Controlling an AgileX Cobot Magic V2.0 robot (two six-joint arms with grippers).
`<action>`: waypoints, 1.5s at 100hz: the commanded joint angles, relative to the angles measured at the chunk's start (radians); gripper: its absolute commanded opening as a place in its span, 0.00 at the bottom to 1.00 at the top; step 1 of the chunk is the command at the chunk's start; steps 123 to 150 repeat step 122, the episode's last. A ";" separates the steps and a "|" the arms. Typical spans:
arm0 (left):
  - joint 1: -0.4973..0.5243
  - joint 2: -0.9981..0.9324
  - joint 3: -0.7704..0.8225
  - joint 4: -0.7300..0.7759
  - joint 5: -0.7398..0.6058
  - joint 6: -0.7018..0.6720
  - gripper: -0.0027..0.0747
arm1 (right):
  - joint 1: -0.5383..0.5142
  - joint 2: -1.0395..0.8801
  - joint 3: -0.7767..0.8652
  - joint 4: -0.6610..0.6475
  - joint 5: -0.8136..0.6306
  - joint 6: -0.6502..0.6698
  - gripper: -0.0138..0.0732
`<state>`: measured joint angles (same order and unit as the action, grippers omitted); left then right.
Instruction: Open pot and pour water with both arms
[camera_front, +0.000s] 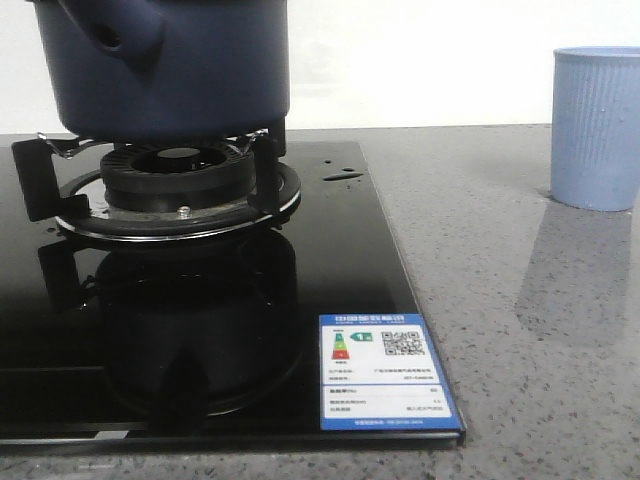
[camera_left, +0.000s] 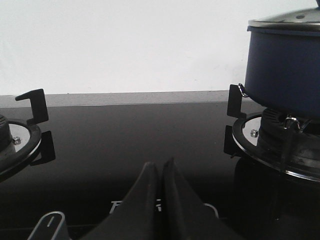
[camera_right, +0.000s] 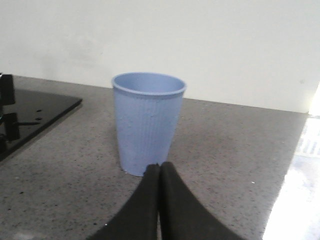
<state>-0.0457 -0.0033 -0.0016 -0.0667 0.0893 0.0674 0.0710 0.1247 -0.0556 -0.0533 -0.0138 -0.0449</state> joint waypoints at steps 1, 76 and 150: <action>0.002 -0.024 0.014 -0.011 -0.079 -0.011 0.01 | -0.045 -0.058 -0.001 0.016 -0.016 -0.017 0.09; 0.002 -0.024 0.014 -0.011 -0.079 -0.011 0.01 | -0.059 -0.156 0.083 0.038 0.105 -0.015 0.09; 0.002 -0.024 0.014 -0.011 -0.079 -0.011 0.01 | -0.059 -0.156 0.083 0.038 0.105 -0.015 0.09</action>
